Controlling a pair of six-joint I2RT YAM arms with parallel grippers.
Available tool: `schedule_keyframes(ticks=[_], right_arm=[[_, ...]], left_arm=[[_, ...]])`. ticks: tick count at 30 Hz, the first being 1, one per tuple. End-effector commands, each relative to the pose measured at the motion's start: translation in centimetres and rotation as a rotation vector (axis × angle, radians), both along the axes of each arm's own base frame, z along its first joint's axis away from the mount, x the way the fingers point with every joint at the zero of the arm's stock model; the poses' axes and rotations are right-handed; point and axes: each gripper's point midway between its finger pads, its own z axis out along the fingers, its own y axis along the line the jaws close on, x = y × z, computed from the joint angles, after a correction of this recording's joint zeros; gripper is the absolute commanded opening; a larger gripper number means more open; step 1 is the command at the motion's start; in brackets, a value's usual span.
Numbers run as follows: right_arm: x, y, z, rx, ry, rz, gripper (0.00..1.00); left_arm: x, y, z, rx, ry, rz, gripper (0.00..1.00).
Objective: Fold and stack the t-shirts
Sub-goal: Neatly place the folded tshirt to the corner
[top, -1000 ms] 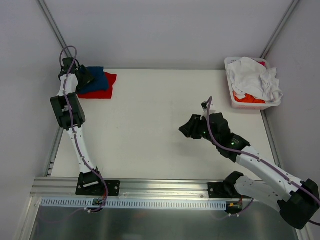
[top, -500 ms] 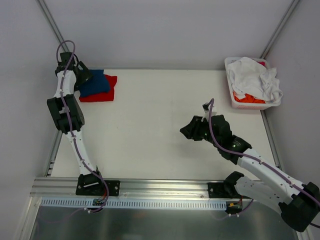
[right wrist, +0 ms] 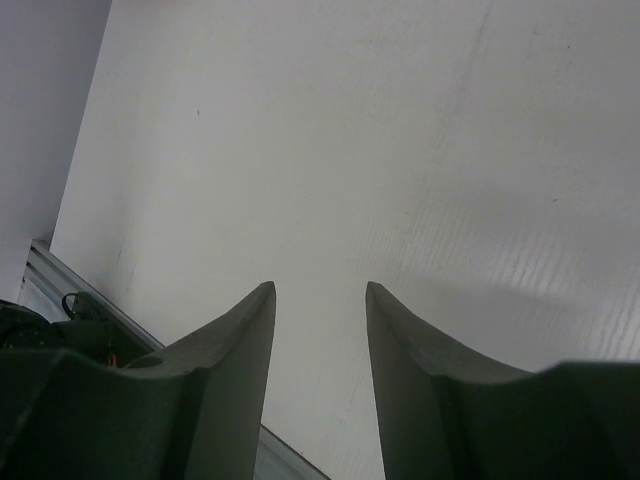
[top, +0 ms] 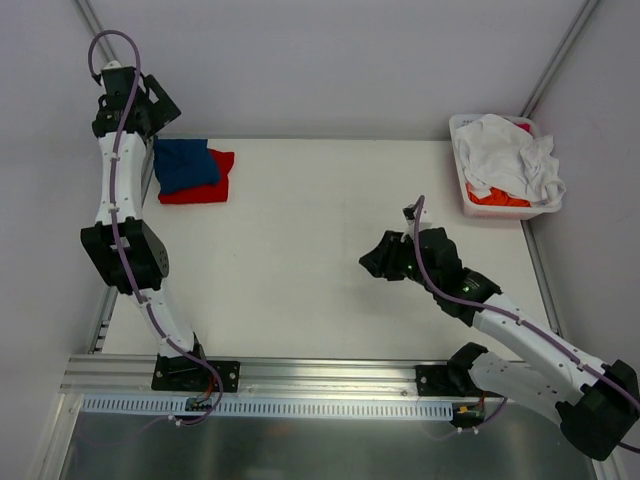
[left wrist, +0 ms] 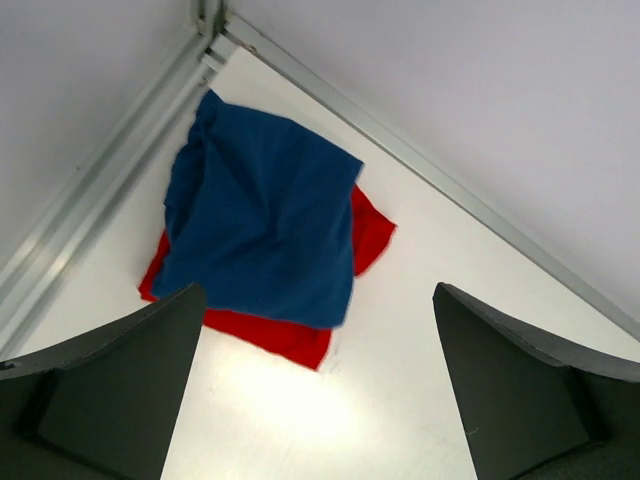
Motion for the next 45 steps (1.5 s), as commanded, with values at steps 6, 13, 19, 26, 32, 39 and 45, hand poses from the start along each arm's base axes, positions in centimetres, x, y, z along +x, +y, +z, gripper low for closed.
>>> schedule_keyframes(ticks=[6, 13, 19, 26, 32, 39, 45], right_arm=[[1.6, 0.8, 2.5, -0.017, -0.037, 0.002, 0.49], [1.7, 0.7, 2.0, -0.042, -0.005, -0.012, 0.52], [2.0, -0.1, 1.6, -0.068, 0.004, -0.055, 0.54], [2.1, -0.7, 1.3, -0.082, 0.01, -0.086, 0.56], [2.3, -0.9, 1.1, -0.089, 0.005, -0.101, 0.57], [2.8, -1.7, 1.0, -0.123, -0.02, -0.135, 0.57], [3.3, -2.4, 1.4, -0.139, -0.042, -0.173, 0.63]], left_arm=[[-4.0, -8.4, 1.7, -0.001, -0.005, -0.083, 0.99], [-6.6, -13.9, 0.8, -0.046, 0.011, -0.196, 0.99], [-8.8, -17.4, -1.0, -0.064, 0.043, -0.28, 0.99], [-12.5, -20.6, -1.4, -0.063, 0.042, -0.363, 0.99], [-15.1, -23.5, -3.5, -0.082, 0.069, -0.442, 0.99], [-18.0, -28.1, -6.6, -0.076, 0.116, -0.537, 0.99], [-19.7, -31.8, -7.2, -0.05, 0.126, -0.622, 0.99]])
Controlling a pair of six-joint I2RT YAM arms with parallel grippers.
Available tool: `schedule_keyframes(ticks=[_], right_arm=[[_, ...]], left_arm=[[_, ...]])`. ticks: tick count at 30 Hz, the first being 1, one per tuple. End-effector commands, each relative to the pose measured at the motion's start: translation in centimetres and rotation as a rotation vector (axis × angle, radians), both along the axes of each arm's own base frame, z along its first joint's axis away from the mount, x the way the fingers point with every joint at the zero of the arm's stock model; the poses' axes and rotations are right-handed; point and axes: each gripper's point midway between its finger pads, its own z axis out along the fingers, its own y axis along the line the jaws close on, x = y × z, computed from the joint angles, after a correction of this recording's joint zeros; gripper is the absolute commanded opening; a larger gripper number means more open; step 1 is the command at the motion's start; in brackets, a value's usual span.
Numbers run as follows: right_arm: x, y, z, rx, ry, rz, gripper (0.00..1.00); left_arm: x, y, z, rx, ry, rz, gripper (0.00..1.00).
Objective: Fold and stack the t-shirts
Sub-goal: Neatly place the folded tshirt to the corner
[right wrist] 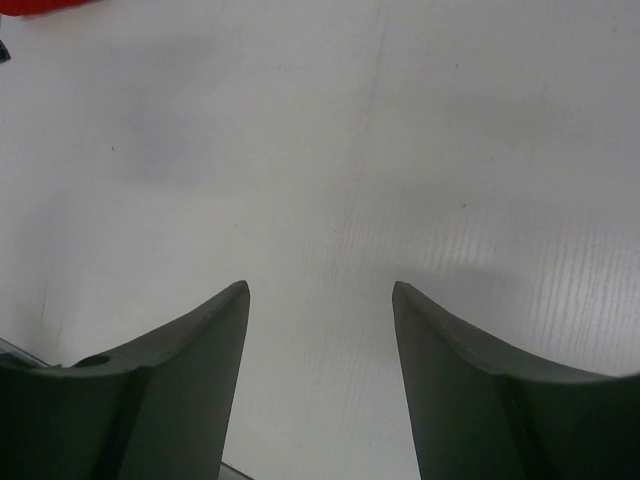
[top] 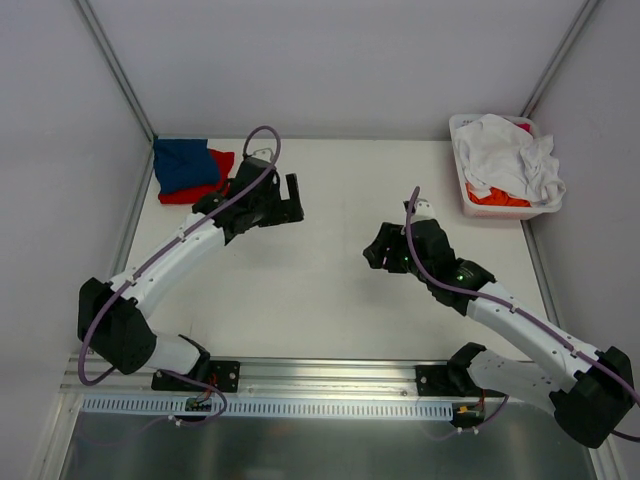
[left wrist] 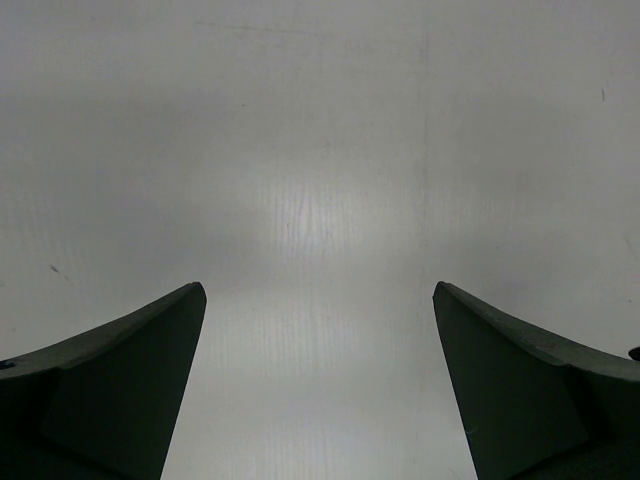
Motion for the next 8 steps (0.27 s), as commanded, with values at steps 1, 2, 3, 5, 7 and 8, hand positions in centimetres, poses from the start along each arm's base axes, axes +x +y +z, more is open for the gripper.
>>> schedule_keyframes(ticks=[1, 2, 3, 5, 7, 8], right_arm=[[0.9, -0.5, 2.3, 0.001, -0.063, -0.034, 0.63], [1.0, -0.4, 2.3, -0.002, -0.06, -0.034, 0.64], [1.0, -0.4, 2.3, -0.005, -0.057, -0.035, 0.64], [1.1, -0.6, 2.1, -0.022, -0.042, -0.048, 0.65], [1.1, -0.5, 1.9, -0.028, -0.032, -0.045, 0.66], [1.2, -0.5, 2.0, -0.026, -0.033, -0.045, 0.68]], left_arm=[[-0.1, -2.4, 1.9, -0.024, -0.07, -0.023, 0.99], [-0.3, -2.8, 1.9, -0.024, -0.071, -0.033, 0.99], [-0.3, -3.0, 1.9, -0.023, -0.071, -0.039, 0.99], [-0.7, -4.0, 2.1, -0.027, -0.075, -0.061, 0.99], [-0.8, -4.5, 2.3, -0.029, -0.08, -0.071, 0.99], [-0.9, -4.6, 2.3, -0.026, -0.079, -0.077, 0.99]])
